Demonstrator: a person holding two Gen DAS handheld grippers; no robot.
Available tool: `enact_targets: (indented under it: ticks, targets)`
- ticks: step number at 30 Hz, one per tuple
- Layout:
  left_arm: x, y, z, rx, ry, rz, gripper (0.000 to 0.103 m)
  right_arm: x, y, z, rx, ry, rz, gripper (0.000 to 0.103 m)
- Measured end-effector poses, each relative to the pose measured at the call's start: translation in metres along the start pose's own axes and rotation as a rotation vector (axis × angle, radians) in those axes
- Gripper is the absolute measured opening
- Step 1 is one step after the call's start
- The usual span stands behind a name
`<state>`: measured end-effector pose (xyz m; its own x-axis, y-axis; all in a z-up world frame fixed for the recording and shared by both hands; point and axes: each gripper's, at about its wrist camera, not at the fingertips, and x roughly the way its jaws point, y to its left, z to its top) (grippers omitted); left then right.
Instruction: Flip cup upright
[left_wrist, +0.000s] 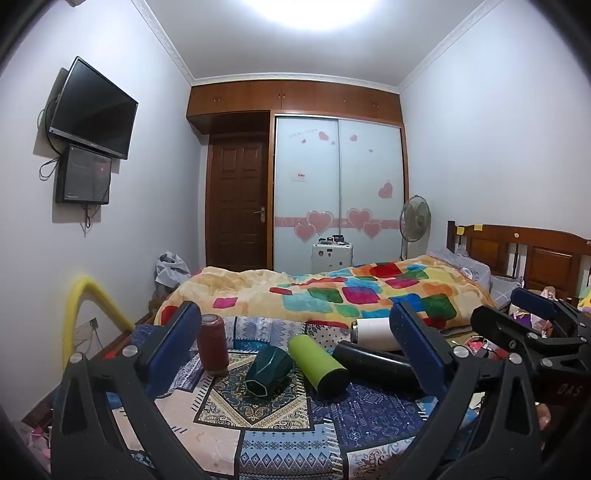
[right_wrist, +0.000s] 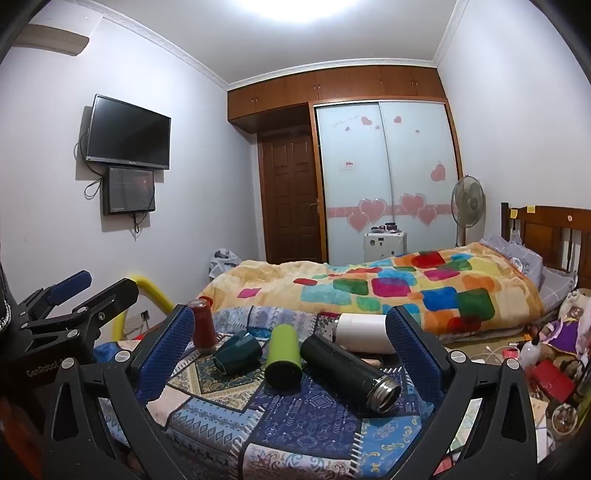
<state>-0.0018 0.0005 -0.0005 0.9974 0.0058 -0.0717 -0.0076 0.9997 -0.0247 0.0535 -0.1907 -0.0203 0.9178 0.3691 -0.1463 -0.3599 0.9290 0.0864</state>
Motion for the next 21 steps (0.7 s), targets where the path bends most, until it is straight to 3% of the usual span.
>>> enact_targets:
  ticks: [21]
  targets:
    - [-0.0014, -0.0004, 0.0044, 0.003, 0.024, -0.029, 0.103, 0.0010, -0.0012, -0.0017, 0.003, 0.000, -0.003, 0.103]
